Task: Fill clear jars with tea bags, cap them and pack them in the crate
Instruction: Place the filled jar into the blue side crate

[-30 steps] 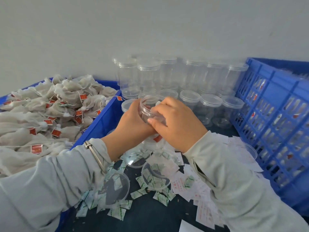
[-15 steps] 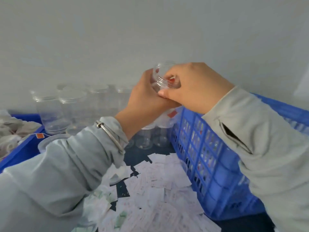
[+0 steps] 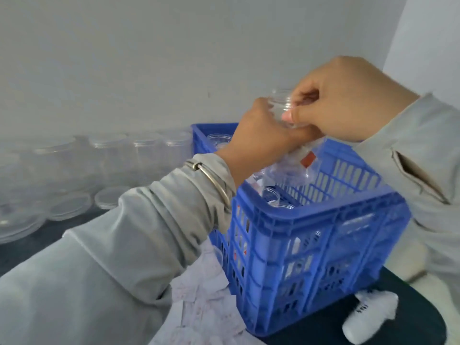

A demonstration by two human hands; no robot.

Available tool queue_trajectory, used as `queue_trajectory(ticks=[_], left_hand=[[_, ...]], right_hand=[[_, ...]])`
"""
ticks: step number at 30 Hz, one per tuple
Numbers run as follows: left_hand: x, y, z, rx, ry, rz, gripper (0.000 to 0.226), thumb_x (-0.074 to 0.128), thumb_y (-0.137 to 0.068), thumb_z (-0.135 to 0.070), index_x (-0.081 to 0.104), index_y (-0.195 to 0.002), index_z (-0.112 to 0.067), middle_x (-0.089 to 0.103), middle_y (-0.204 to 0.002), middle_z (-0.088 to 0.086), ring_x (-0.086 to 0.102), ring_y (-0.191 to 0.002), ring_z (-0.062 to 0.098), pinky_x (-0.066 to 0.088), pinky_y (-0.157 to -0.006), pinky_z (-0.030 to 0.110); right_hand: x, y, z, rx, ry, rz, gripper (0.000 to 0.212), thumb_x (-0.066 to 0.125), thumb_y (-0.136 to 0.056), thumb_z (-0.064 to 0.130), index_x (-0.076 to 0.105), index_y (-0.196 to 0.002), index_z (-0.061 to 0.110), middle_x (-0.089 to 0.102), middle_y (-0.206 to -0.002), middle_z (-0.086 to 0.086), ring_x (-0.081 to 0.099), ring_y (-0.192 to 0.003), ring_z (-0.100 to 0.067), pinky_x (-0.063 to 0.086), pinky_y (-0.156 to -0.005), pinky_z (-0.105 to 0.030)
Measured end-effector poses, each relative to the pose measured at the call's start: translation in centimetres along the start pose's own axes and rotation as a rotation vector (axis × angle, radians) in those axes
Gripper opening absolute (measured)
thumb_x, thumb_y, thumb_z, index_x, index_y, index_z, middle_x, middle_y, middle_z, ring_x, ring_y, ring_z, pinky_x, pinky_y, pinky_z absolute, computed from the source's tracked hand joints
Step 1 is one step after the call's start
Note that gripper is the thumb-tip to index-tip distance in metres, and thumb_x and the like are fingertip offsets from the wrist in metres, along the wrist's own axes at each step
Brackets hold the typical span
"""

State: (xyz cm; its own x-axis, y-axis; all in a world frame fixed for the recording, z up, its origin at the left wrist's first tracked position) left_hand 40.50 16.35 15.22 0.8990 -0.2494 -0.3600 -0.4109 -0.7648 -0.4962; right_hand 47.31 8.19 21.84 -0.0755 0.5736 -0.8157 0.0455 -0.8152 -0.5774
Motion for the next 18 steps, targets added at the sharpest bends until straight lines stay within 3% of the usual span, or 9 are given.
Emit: queue_trajectory(ticks=[2, 3, 5, 8, 10, 12, 14, 16, 18], left_hand=[[0.8, 0.2, 0.5, 0.006, -0.105, 0.153, 0.046, 0.083, -0.056, -0.049, 0.058, -0.082, -0.021, 0.059, -0.055, -0.020, 0.056, -0.054, -0.009, 0.037, -0.045, 0.006], [1.0, 0.5, 0.9, -0.014, -0.199, 0.248, 0.057, 0.080, -0.049, -0.061, 0.061, -0.085, -0.021, 0.062, -0.064, -0.020, 0.058, -0.061, -0.008, 0.043, -0.053, 0.009], [0.9, 1.1, 2.1, -0.094, -0.424, 0.375, 0.077, 0.069, -0.038, -0.077, 0.061, -0.093, -0.024, 0.064, -0.088, -0.012, 0.059, -0.080, 0.001, 0.049, -0.070, 0.023], [0.2, 1.9, 3.6, -0.141, -0.632, 0.381, 0.074, 0.069, -0.038, -0.074, 0.056, -0.088, -0.021, 0.059, -0.094, -0.004, 0.057, -0.087, 0.014, 0.045, -0.070, 0.031], [0.0, 2.2, 4.0, -0.143, -0.660, 0.347, 0.089, 0.076, -0.044, -0.066, 0.056, -0.116, -0.016, 0.057, -0.119, 0.004, 0.053, -0.111, 0.023, 0.046, -0.087, 0.037], [-0.2, 2.4, 4.2, -0.165, -0.682, 0.305, 0.106, 0.082, -0.049, -0.056, 0.039, -0.139, -0.019, 0.042, -0.139, 0.005, 0.040, -0.128, 0.026, 0.041, -0.098, 0.038], [-0.1, 2.6, 4.1, -0.168, -0.690, 0.327, 0.083, 0.083, -0.056, -0.044, 0.049, -0.128, -0.024, 0.047, -0.132, 0.004, 0.043, -0.123, 0.026, 0.043, -0.092, 0.036], [0.1, 2.7, 4.1, -0.182, -0.644, 0.387, 0.035, 0.079, -0.060, -0.033, 0.061, -0.089, -0.026, 0.058, -0.110, 0.003, 0.053, -0.109, 0.025, 0.046, -0.081, 0.033], [0.2, 3.0, 4.0, -0.188, -0.643, 0.436, 0.024, 0.071, -0.055, -0.037, 0.059, -0.072, -0.025, 0.061, -0.098, 0.003, 0.056, -0.099, 0.024, 0.047, -0.080, 0.035]], right_hand=[[1.1, 0.9, -1.1, 0.034, -0.049, 0.063, 0.014, 0.070, -0.080, 0.031, 0.068, -0.068, 0.023, 0.057, -0.064, 0.008, 0.049, -0.060, -0.010, 0.032, -0.048, -0.013], [1.8, 1.3, -1.5, 0.053, -0.069, 0.100, 0.016, 0.071, -0.078, 0.032, 0.067, -0.065, 0.025, 0.059, -0.062, 0.008, 0.050, -0.058, -0.006, 0.032, -0.047, -0.008], [3.5, 1.9, -1.8, 0.096, -0.103, 0.169, 0.012, 0.073, -0.075, 0.033, 0.069, -0.065, 0.028, 0.059, -0.060, 0.013, 0.051, -0.059, -0.002, 0.033, -0.049, -0.008], [6.1, 2.4, -1.5, 0.117, -0.126, 0.236, 0.007, 0.074, -0.072, 0.032, 0.074, -0.070, 0.025, 0.062, -0.062, 0.013, 0.054, -0.062, -0.008, 0.037, -0.055, -0.013], [7.5, 2.4, -1.0, 0.107, -0.098, 0.266, 0.013, 0.069, -0.074, 0.027, 0.077, -0.076, 0.017, 0.068, -0.072, -0.005, 0.057, -0.068, -0.019, 0.039, -0.058, -0.023], [8.5, 2.3, -0.5, 0.108, -0.086, 0.299, 0.014, 0.066, -0.076, 0.021, 0.077, -0.078, 0.012, 0.068, -0.074, -0.011, 0.059, -0.070, -0.024, 0.040, -0.058, -0.027], [9.2, 2.1, -0.3, 0.128, -0.066, 0.344, 0.013, 0.065, -0.076, 0.017, 0.077, -0.078, 0.011, 0.063, -0.067, -0.008, 0.057, -0.068, -0.024, 0.037, -0.055, -0.027], [9.8, 2.1, -0.1, 0.157, -0.052, 0.388, 0.012, 0.065, -0.074, 0.013, 0.076, -0.078, 0.009, 0.058, -0.064, -0.007, 0.056, -0.066, -0.023, 0.035, -0.052, -0.027], [10.1, 2.2, 0.1, 0.184, -0.069, 0.424, 0.010, 0.064, -0.074, 0.011, 0.074, -0.071, 0.010, 0.054, -0.057, -0.003, 0.050, -0.058, -0.017, 0.031, -0.048, -0.025]])
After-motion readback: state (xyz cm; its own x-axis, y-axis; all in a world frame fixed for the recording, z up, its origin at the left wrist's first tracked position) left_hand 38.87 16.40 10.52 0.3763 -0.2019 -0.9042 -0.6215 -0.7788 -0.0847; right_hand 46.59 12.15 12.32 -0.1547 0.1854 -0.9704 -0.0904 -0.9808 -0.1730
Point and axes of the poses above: each hand's wrist, its own y-axis away from the middle knuckle, its own x-axis out of the palm, z = x × y, the point moved 5 cm from there along -y, towards the middle knuckle
